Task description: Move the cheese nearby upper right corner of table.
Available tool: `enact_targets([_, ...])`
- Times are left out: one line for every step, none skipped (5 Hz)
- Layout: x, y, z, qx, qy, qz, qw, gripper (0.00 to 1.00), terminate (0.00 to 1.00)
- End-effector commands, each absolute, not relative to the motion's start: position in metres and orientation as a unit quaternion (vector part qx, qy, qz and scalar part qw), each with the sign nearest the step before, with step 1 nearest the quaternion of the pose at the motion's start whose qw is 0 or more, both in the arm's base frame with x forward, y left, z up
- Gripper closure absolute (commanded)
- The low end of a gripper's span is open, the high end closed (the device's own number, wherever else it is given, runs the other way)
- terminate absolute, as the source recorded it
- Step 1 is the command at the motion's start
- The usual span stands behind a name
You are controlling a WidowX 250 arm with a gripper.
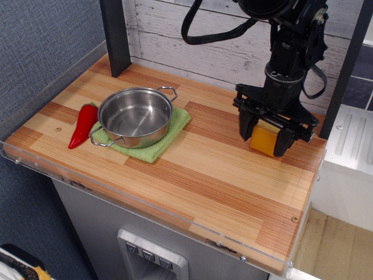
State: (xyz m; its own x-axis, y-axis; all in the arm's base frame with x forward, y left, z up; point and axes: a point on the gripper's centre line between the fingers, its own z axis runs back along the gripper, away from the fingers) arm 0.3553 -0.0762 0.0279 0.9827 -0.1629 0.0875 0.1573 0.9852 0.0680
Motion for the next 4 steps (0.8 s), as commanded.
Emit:
enact_targets([0.364,-0.076,0.044,0.018,-0.064,-0.079,0.995,0.00,0.00])
enact_targets([0.365,-0.074,0.046,0.022,-0.069,-0.080,0.994,0.00,0.00])
enact_targets([0.364,-0.075,0.054,0.025,-0.080,-0.084,0.993,0.00,0.00])
enact_targets([0.358,-0.073,0.068,0.034,-0.091,-0.081,0.992,0.00,0.00])
